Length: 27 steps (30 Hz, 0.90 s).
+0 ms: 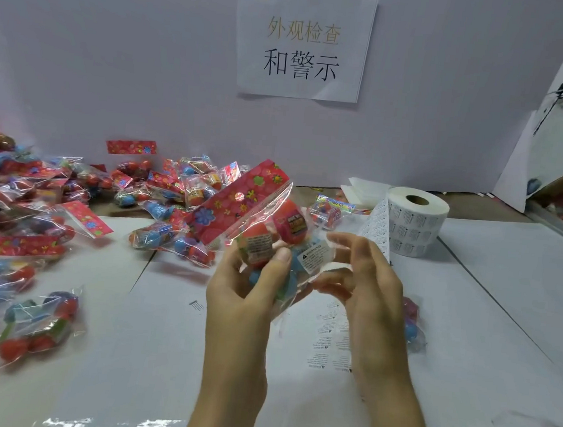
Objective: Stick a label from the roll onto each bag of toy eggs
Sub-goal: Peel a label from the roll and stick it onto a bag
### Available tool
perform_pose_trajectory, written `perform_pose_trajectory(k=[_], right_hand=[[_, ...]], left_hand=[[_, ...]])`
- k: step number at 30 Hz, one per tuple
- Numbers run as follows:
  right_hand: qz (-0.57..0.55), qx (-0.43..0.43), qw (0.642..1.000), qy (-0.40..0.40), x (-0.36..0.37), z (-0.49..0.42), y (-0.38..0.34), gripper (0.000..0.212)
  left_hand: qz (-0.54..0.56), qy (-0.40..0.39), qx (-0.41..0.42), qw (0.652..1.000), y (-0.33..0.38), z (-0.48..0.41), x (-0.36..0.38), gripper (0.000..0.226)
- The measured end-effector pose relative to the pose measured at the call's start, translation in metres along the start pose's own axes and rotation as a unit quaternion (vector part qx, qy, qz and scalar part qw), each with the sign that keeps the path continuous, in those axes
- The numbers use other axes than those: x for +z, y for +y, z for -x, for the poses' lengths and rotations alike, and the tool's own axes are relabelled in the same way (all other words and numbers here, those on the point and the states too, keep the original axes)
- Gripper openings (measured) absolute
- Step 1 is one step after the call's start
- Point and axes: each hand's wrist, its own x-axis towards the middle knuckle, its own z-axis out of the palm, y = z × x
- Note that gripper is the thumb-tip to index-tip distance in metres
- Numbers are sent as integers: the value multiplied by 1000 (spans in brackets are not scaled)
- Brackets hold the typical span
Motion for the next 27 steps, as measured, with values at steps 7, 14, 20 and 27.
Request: perform_pose_trajectory(k=[7,14,20,27], right_hand=[[31,-18,999,-24,0,2,-10,30],[-42,26,996,-74,-1,-6,-14,34],[4,30,999,-9,13,-3,1,24],[29,21,999,23,11,-2,5,17]], left_hand=[[-25,-50,-31,998,5,-4,-5,33],[-2,-67,-76,995,11,-12,-22,50],[-63,-56,-70,994,2,-16,-29,70],[-75,-80,-96,989,-4,-30,-32,83]])
